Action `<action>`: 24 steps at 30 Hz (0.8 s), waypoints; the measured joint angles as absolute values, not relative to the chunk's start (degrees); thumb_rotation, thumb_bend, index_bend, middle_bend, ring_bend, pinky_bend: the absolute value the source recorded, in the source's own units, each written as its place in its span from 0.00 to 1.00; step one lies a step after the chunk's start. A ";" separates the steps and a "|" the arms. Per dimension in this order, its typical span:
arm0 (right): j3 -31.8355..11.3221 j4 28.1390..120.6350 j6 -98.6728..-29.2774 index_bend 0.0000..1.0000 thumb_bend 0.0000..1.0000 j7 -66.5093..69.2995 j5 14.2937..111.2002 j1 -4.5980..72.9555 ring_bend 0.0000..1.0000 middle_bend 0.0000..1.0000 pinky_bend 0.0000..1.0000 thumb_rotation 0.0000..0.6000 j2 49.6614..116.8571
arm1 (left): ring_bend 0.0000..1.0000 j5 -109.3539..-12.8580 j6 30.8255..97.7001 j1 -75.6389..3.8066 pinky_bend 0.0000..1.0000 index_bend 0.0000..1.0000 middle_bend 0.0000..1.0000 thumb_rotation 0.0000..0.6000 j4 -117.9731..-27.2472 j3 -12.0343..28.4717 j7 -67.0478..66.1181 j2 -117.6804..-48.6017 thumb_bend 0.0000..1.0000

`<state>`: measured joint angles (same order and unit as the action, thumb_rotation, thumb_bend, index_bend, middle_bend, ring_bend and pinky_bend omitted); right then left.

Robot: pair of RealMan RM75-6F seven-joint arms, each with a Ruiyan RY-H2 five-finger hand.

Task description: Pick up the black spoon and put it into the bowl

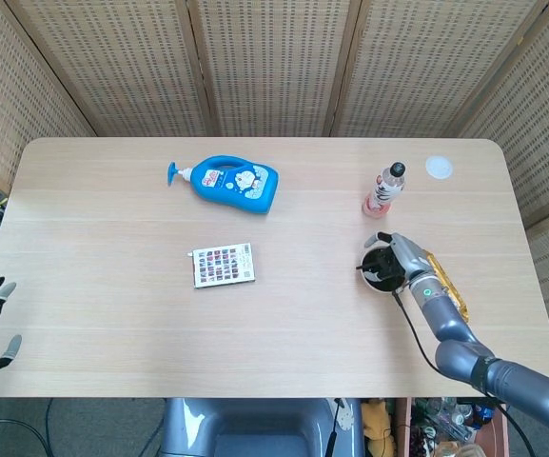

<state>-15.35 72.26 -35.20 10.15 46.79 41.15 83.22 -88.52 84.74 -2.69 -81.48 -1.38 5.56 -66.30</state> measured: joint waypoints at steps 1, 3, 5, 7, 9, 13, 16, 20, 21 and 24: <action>-15.51 72.86 -35.67 0.38 0.14 10.17 46.93 41.02 0.96 0.95 1.00 1.00 82.90 | 0.00 -88.48 84.77 -2.67 0.00 0.00 0.00 1.00 -81.50 -1.35 5.57 -66.27 0.42; -15.83 74.14 -36.52 0.38 0.14 10.25 47.28 40.70 0.96 0.95 1.00 1.00 82.12 | 0.00 -88.46 84.81 -2.65 0.00 0.00 0.00 1.00 -81.53 -1.33 5.59 -66.23 0.42; -16.08 75.36 -37.38 0.38 0.14 10.29 47.81 40.29 0.96 0.94 1.00 1.00 81.30 | 0.00 -88.40 84.88 -2.58 0.00 0.00 0.00 1.00 -81.56 -1.31 5.59 -66.16 0.42; -16.24 76.96 -38.57 0.38 0.15 10.34 48.43 39.76 0.96 0.92 1.00 1.00 80.43 | 0.00 -88.38 84.89 -2.55 0.00 0.00 0.00 1.00 -81.57 -1.32 5.58 -66.16 0.42; -16.41 79.34 -40.46 0.38 0.15 10.44 49.42 38.87 0.96 0.89 1.00 1.00 79.27 | 0.00 -88.37 84.87 -2.56 0.00 0.00 0.00 1.00 -81.60 -1.31 5.53 -66.16 0.42; -16.66 84.14 -44.73 0.39 0.23 10.86 51.59 36.70 0.88 0.77 1.00 1.00 77.03 | 0.00 -88.39 84.92 -2.58 0.00 0.00 0.00 1.00 -81.72 -1.25 5.34 -66.23 0.42; -16.87 87.32 -47.76 0.42 0.27 11.50 53.22 34.88 0.76 0.69 1.00 1.00 75.47 | 0.00 -88.41 85.11 -2.57 0.00 0.00 0.00 1.00 -81.85 -1.15 5.22 -66.24 0.42; -16.48 90.40 -54.44 0.44 0.31 10.77 56.55 32.16 0.65 0.61 0.96 1.00 74.12 | 0.00 -88.53 85.80 -2.40 0.00 0.00 0.00 1.00 -82.01 -0.98 4.93 -66.38 0.42; -16.29 90.96 -56.27 0.44 0.31 10.28 57.48 31.53 0.63 0.60 0.95 1.00 73.92 | 0.00 -88.58 85.93 -2.37 0.00 0.00 0.00 1.00 -82.04 -0.96 4.87 -66.42 0.42; -15.33 92.24 -62.42 0.44 0.31 7.53 60.92 29.43 0.58 0.56 0.92 1.00 73.51 | 0.00 -88.73 86.20 -2.26 0.00 0.00 0.00 1.00 -82.15 -0.96 4.71 -66.52 0.42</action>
